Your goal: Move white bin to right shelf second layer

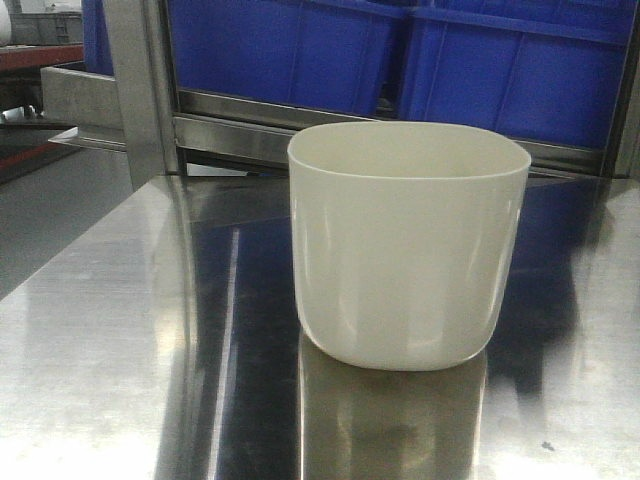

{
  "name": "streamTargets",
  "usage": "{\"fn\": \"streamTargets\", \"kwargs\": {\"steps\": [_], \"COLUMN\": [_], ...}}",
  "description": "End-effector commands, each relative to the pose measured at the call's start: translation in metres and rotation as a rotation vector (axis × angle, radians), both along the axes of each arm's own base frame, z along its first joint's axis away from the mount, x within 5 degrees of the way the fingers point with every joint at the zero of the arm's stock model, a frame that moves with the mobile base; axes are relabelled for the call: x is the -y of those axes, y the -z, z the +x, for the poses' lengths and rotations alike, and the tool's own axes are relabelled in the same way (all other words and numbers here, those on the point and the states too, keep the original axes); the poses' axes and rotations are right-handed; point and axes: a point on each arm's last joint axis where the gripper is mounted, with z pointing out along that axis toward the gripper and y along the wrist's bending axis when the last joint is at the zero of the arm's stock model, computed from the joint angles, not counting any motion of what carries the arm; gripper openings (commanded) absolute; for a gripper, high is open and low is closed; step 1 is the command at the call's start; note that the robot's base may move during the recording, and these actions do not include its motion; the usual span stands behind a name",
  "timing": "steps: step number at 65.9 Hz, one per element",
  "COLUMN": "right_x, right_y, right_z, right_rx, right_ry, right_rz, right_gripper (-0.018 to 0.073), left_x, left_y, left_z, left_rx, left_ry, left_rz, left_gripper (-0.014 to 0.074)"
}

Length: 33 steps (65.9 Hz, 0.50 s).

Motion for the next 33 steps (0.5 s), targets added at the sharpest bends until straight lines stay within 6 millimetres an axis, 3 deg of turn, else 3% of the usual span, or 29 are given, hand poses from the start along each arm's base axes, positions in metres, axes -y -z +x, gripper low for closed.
{"fn": "streamTargets", "kwargs": {"steps": [1, 33], "right_x": [0.0005, 0.0008], "right_y": [-0.0149, -0.0248], "right_z": [-0.0028, -0.0045], "right_rx": [0.127, 0.237], "right_ry": [0.009, 0.013], "right_rz": [-0.019, -0.02], "right_gripper": [0.0024, 0.0024], "left_x": [-0.0005, -0.0005], "left_y": [0.0027, 0.0027], "left_z": [-0.0002, -0.0002], "left_rx": [0.064, 0.064], "left_ry": [-0.003, -0.003], "left_rz": [-0.023, -0.023], "left_gripper": [0.0085, 0.0085]}}
